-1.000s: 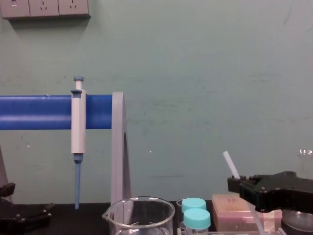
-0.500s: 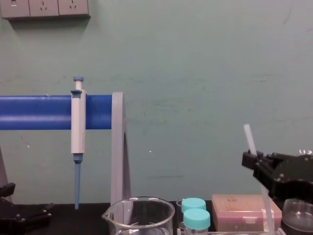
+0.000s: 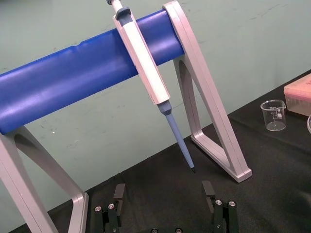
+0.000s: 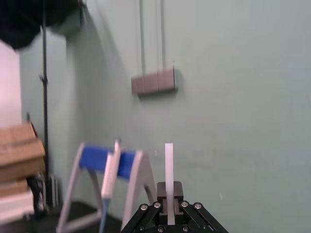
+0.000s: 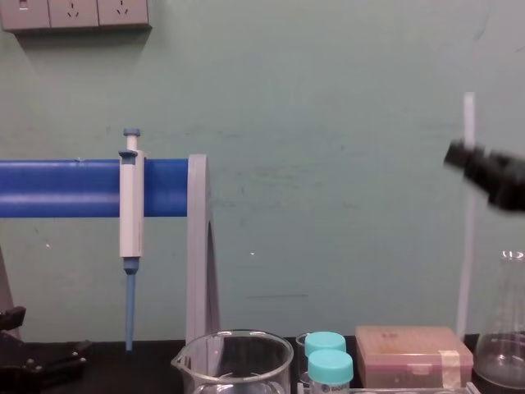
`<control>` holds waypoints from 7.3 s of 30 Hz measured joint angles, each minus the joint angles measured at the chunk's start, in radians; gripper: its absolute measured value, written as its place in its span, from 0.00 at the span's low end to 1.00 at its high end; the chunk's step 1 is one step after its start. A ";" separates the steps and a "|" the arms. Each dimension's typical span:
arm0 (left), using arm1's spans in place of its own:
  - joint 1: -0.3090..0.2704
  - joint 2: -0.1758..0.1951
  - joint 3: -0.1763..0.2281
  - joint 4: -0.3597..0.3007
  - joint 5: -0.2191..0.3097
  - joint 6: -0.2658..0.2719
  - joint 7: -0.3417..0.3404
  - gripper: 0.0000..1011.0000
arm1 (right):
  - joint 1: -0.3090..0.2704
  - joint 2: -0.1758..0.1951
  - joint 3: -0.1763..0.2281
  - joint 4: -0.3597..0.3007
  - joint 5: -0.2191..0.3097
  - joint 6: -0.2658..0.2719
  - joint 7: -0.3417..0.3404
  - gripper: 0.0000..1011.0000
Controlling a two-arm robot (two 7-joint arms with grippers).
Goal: Pick up the stirring rod with one hand, then place it down.
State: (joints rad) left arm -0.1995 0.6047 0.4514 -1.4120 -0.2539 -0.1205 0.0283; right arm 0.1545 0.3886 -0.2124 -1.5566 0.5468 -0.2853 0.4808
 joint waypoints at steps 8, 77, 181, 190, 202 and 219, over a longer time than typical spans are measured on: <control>0.000 0.000 0.000 0.000 0.000 0.000 0.000 0.99 | 0.039 0.020 0.032 -0.034 0.067 0.024 0.055 0.07; 0.000 0.000 0.000 0.000 0.000 0.000 0.000 0.99 | 0.082 0.145 -0.061 0.037 0.157 0.053 0.212 0.07; 0.000 0.000 0.000 0.000 0.000 0.000 0.000 0.99 | 0.111 0.004 -0.102 0.418 0.093 -0.207 0.380 0.07; 0.000 0.000 0.000 0.000 0.000 0.000 0.000 0.99 | 0.111 0.000 -0.103 0.427 0.088 -0.207 0.382 0.07; 0.000 0.000 0.000 0.000 0.000 0.000 0.000 0.99 | 0.112 0.000 -0.106 0.432 0.073 -0.198 0.375 0.07; 0.000 0.000 0.000 0.000 0.000 0.000 0.000 0.99 | 0.112 0.000 -0.105 0.432 0.077 -0.197 0.375 0.33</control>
State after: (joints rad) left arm -0.1995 0.6047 0.4514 -1.4120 -0.2539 -0.1206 0.0283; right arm 0.2662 0.3889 -0.3173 -1.1250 0.6234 -0.4823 0.8560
